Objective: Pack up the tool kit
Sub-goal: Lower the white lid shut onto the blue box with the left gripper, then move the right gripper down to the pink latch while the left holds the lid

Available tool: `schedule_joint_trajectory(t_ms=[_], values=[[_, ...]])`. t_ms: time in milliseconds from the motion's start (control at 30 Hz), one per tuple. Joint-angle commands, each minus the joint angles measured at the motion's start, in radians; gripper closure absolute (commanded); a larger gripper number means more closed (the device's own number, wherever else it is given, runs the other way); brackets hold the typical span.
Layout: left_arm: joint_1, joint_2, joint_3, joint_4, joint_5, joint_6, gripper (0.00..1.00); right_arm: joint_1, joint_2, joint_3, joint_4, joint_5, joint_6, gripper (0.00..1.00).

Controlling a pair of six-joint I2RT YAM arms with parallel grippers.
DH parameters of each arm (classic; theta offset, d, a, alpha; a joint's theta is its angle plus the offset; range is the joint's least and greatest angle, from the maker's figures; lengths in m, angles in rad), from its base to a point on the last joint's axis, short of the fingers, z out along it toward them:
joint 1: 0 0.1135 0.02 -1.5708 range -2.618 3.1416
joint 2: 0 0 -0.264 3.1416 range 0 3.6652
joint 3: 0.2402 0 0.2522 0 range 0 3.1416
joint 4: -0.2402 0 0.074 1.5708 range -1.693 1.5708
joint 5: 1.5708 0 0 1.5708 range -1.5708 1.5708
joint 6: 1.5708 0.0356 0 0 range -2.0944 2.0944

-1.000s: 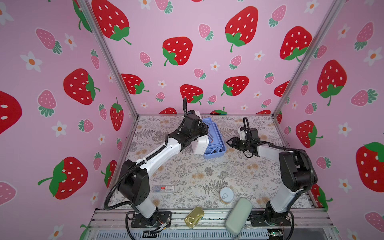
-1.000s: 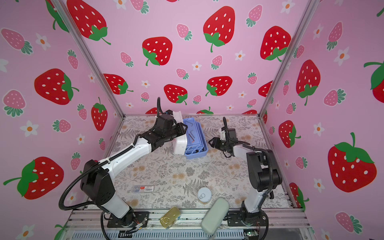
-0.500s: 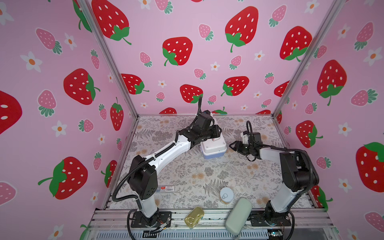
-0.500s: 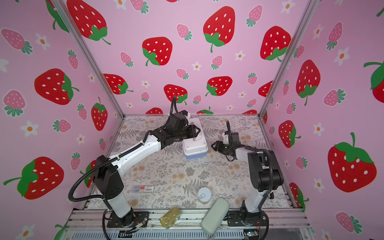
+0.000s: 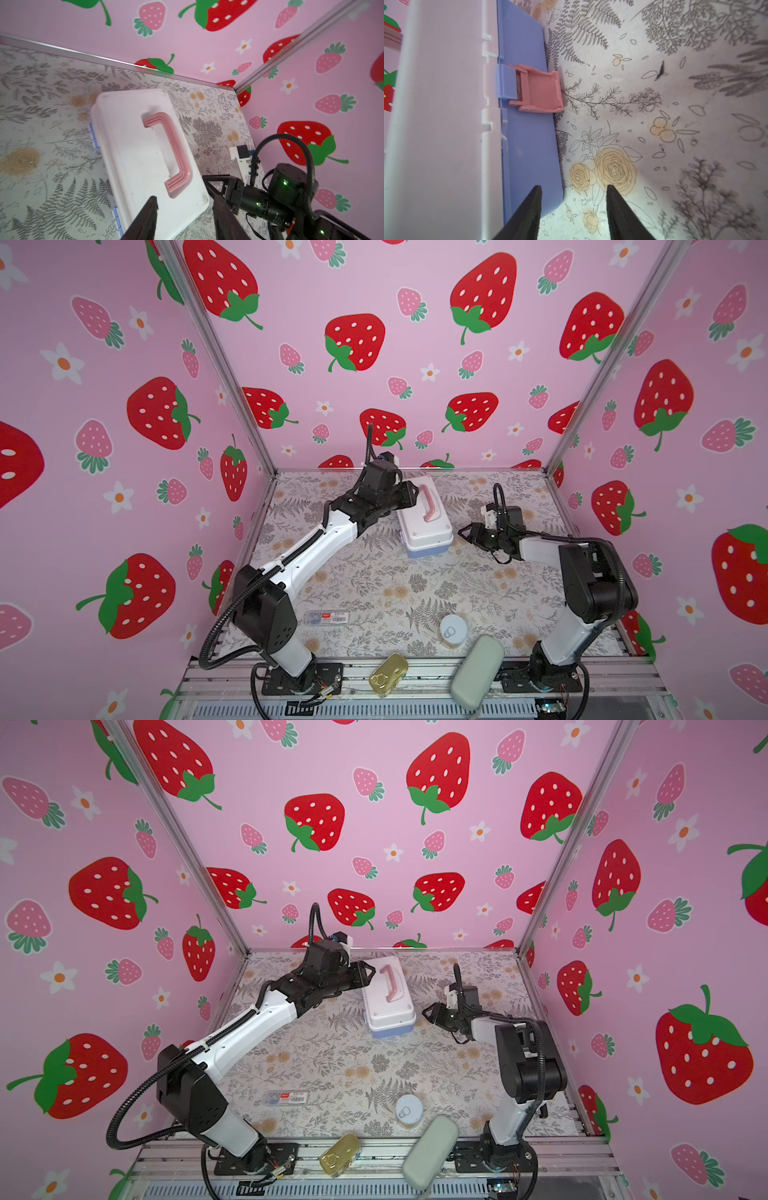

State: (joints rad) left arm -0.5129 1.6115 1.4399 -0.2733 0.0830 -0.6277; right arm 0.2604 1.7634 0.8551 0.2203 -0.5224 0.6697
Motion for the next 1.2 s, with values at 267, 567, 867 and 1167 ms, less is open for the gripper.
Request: schedule_joint_trajectory(t_ms=[267, 567, 867, 1167], values=[[0.18, -0.005, -0.206, 0.081, 0.118, -0.116, 0.53, 0.217, 0.101, 0.132, -0.051, 0.098, 0.042, 0.48], [0.293, 0.018, -0.221, 0.181, 0.263, -0.161, 0.51, 0.268, -0.129, -0.125, 0.016, 0.242, 0.103, 0.35], [0.28, 0.161, -0.119, 0.293, 0.434, -0.178, 0.51, 0.268, -0.21, -0.245, 0.147, 0.304, 0.276, 0.01], [0.255, 0.228, -0.093, 0.31, 0.462, -0.149, 0.51, 0.297, -0.03, -0.269, 0.59, 0.229, 0.784, 0.01]])
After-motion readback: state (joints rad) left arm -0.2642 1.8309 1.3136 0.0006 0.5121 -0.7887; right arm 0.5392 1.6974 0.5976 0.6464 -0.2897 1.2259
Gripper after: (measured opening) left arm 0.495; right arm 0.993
